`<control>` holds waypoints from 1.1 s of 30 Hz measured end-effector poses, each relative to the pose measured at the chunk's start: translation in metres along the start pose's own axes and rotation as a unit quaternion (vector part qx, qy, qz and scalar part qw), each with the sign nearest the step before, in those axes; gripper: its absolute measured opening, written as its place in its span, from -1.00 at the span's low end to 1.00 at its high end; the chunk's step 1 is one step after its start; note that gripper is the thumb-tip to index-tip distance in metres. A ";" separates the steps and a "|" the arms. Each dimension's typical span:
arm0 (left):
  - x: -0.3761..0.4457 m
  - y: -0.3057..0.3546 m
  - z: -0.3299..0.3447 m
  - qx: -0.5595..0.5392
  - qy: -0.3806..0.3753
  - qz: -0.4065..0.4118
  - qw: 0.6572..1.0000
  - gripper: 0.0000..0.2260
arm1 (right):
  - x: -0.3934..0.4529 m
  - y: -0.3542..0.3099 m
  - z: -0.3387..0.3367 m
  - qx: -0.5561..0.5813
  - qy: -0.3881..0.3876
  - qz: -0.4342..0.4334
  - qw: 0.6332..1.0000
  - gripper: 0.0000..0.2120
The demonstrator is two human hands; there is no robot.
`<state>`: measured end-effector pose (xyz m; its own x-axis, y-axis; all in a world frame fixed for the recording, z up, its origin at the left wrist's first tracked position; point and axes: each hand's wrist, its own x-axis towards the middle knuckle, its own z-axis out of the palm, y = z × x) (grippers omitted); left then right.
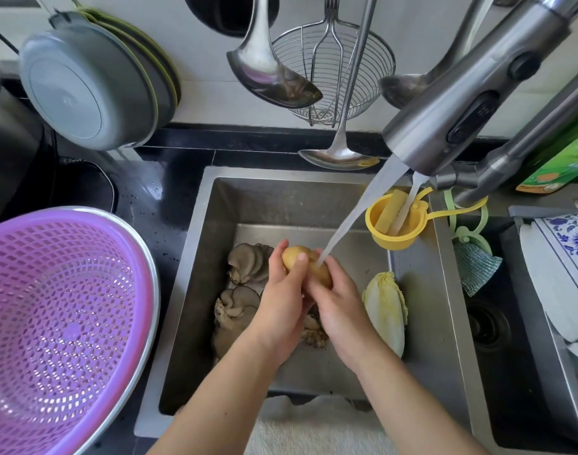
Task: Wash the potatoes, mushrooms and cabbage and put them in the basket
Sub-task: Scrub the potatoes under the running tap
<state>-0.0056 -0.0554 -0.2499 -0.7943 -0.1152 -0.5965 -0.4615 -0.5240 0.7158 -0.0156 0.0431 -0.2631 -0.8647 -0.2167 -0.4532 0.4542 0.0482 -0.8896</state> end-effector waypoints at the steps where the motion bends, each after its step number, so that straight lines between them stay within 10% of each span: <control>1: 0.000 -0.001 0.000 -0.031 -0.007 -0.010 0.999 -0.64 | -0.001 0.002 0.001 -0.003 0.014 -0.015 1.000 -0.51; 9: 0.003 -0.001 0.006 -0.114 0.020 -0.025 0.993 -0.76 | -0.010 0.011 -0.011 -0.179 0.042 -0.094 0.978 -0.50; 17: 0.000 -0.005 0.002 -0.143 -0.011 -0.080 0.986 -0.48 | -0.006 -0.003 -0.015 -0.149 -0.031 -0.056 0.987 -0.36; 22: -0.002 -0.005 0.003 -0.190 -0.037 -0.081 0.978 -0.48 | 0.006 -0.019 0.002 -0.197 0.066 -0.091 0.974 -0.62; 27: -0.004 -0.012 0.009 -0.124 -0.015 -0.040 0.991 -0.60 | 0.024 -0.023 0.014 -0.010 0.189 0.081 0.979 -0.65; 33: 0.000 -0.005 -0.003 -0.157 0.034 -0.035 0.986 -0.52 | -0.003 -0.021 0.006 0.008 -0.031 0.027 0.999 -0.79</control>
<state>-0.0021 -0.0555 -0.2543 -0.7312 -0.1208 -0.6713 -0.3607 -0.7669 0.5308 -0.0207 0.0369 -0.2429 -0.8242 -0.2735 -0.4959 0.5038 0.0456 -0.8626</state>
